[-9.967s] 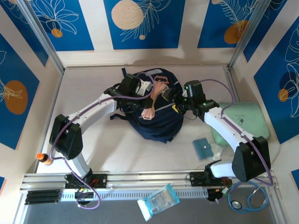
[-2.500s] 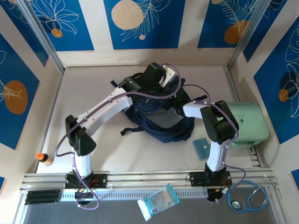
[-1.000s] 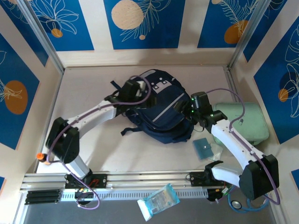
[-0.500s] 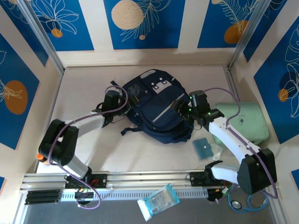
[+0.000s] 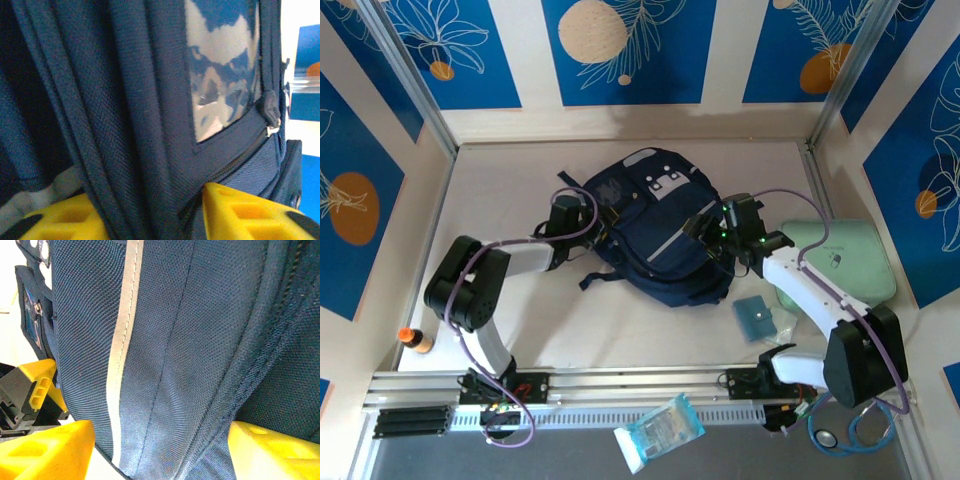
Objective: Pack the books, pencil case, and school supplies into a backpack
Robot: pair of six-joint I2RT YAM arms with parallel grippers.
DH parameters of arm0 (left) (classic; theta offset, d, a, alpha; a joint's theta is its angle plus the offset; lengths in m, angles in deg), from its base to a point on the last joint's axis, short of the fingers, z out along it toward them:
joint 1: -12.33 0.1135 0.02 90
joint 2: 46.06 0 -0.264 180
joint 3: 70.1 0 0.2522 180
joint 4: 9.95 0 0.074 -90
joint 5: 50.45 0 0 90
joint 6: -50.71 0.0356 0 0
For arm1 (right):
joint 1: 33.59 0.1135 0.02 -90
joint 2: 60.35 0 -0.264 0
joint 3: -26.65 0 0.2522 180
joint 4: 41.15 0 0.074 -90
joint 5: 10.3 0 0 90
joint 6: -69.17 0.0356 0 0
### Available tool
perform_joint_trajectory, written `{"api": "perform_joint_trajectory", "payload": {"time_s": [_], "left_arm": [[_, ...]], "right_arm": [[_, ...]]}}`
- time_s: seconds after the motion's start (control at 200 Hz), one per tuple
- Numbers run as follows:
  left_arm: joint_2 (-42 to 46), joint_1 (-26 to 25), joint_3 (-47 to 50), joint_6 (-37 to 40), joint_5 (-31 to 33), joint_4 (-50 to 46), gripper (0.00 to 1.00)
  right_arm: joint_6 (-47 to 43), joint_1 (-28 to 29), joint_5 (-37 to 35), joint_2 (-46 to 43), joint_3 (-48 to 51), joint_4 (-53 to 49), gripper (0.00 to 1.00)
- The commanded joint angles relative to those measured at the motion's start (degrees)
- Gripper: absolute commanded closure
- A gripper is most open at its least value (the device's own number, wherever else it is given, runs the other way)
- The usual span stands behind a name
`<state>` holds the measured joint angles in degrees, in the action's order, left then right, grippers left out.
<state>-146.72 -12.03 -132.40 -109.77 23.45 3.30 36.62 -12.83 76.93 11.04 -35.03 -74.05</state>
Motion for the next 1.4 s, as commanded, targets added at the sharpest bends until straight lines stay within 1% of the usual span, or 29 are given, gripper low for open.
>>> {"api": "perform_joint_trajectory", "payload": {"time_s": [0.0, 0.035, 0.115, 0.18, 0.315, 0.485, 0.67, 0.77, 0.855, 0.915, 0.99, 1.091, 1.196, 1.291, 1.396], "left_arm": [[-0.4, 0.5, -2.4, 0.2, -1.3, 2.0, 0.70], [-0.1, 0.5, -2.2, 0.4, -1.2, 1.5, 0.72], [0.7, 0.5, -1.4, 0.6, -0.7, 0.5, 0.82], [1.9, 0.5, -0.2, 0.8, -0.3, 0.0, 0.87], [6.0, 0.8, 3.1, 1.5, 0.9, -2.1, 0.91], [15.0, 1.4, 8.8, 1.6, 4.4, -6.9, 0.92], [25.4, 0.6, 13.4, 0.8, 8.1, -12.9, 0.91], [28.5, -0.6, 14.2, 0.3, 9.6, -14.8, 0.89], [29.3, -2.0, 15.5, -1.5, 10.6, -13.1, 0.88], [28.5, -2.4, 15.7, -2.7, 10.0, -11.5, 0.88], [27.3, -2.9, 15.9, -4.0, 9.9, -9.4, 0.88], [26.2, -3.6, 15.7, -4.8, 10.8, -8.1, 0.88], [26.0, -4.2, 15.4, -5.3, 12.5, -8.2, 0.88], [25.6, -4.8, 15.0, -5.7, 13.3, -7.8, 0.88], [25.3, -5.8, 14.2, -5.5, 13.8, -7.6, 0.88]], "right_arm": [[0.4, -0.1, 0.2, 0.2, 1.3, 1.2, 0.29], [0.1, -0.2, 0.6, 0.5, 1.4, 1.8, 0.29], [-0.9, -0.6, 2.5, 1.7, 1.2, 3.8, 0.29], [-2.2, -1.0, 4.5, 3.4, 0.4, 5.8, 0.29], [-6.4, -1.3, 7.6, 8.3, -4.3, 7.5, 0.32], [-11.8, -1.7, 10.3, 15.7, -12.5, 9.4, 0.32], [-16.3, -1.7, 13.0, 25.3, -22.4, 11.2, 0.31], [-18.2, -1.4, 14.4, 29.8, -27.2, 11.3, 0.30], [-19.7, -1.1, 14.7, 31.6, -29.2, 11.9, 0.30], [-20.0, -1.1, 12.6, 31.4, -29.8, 10.7, 0.30], [-19.8, -1.6, 7.7, 29.6, -29.7, 7.4, 0.29], [-19.5, -2.6, -0.1, 25.2, -28.4, 1.5, 0.28], [-19.7, -2.7, -5.6, 19.3, -25.0, -2.5, 0.27], [-19.8, 0.0, -9.2, 13.6, -20.3, -3.0, 0.27], [-16.6, 4.6, -8.9, 9.0, -15.7, -3.3, 0.28]]}}
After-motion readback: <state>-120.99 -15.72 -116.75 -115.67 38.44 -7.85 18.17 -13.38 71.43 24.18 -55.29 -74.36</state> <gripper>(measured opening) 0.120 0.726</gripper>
